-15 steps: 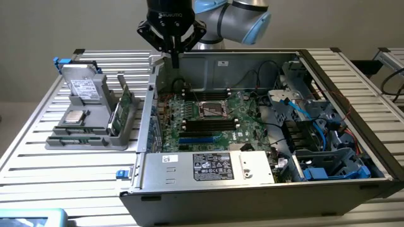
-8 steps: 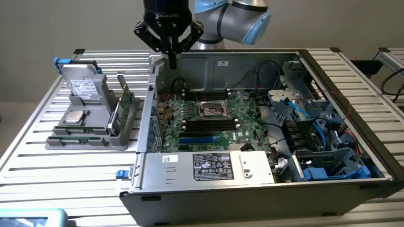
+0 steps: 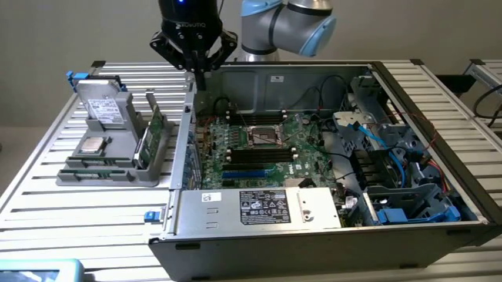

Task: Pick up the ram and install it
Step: 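Reach for the ram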

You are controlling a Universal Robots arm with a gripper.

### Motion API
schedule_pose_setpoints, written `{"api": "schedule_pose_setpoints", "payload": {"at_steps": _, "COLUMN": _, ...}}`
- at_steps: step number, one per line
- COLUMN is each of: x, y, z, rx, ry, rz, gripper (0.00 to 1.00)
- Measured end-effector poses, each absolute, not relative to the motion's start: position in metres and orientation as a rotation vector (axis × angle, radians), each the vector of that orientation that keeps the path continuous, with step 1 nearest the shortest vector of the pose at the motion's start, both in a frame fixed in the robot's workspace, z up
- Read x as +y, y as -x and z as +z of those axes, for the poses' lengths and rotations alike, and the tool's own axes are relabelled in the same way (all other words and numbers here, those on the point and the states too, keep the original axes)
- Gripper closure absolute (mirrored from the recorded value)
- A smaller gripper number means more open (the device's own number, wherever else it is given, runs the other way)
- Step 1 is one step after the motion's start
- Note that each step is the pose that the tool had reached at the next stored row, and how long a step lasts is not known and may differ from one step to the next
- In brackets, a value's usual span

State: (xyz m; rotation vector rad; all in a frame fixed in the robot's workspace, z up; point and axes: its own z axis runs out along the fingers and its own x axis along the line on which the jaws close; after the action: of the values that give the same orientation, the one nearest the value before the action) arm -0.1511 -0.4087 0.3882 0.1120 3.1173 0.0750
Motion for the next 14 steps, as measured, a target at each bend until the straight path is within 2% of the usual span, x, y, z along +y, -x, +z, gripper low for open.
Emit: {"api": "schedule_pose_setpoints", "payload": {"at_steps": 14, "x": -0.411, "y": 0.215, "z": 0.380, "rx": 3.122, "ry": -0.112, "rz": 0.071, "gripper": 0.89}}
